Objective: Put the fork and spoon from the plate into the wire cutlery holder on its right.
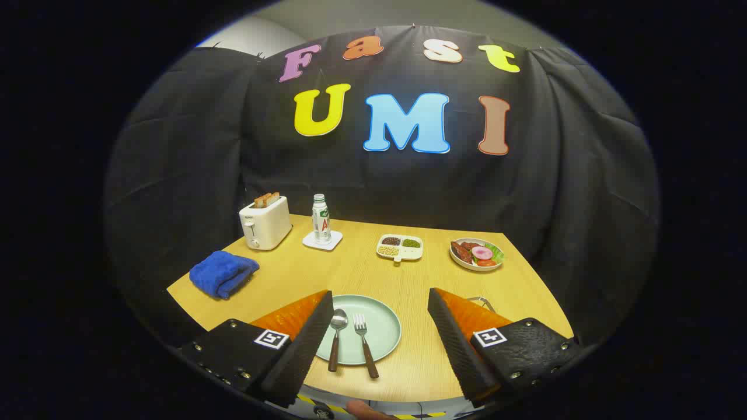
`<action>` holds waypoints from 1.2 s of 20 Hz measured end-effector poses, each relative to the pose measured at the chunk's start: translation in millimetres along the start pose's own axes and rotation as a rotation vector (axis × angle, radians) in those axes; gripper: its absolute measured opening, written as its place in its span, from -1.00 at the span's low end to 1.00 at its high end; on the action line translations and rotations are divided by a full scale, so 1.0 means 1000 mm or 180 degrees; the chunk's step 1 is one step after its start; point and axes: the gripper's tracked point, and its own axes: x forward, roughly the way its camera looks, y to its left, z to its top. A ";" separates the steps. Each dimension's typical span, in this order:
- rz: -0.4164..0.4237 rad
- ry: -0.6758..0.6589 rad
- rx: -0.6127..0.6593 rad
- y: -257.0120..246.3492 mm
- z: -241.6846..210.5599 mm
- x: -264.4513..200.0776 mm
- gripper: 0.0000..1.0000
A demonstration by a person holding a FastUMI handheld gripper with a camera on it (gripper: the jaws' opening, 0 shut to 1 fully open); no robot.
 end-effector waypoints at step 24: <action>-0.0069 0.0622 -0.0454 -0.010 -0.056 0.020 0.95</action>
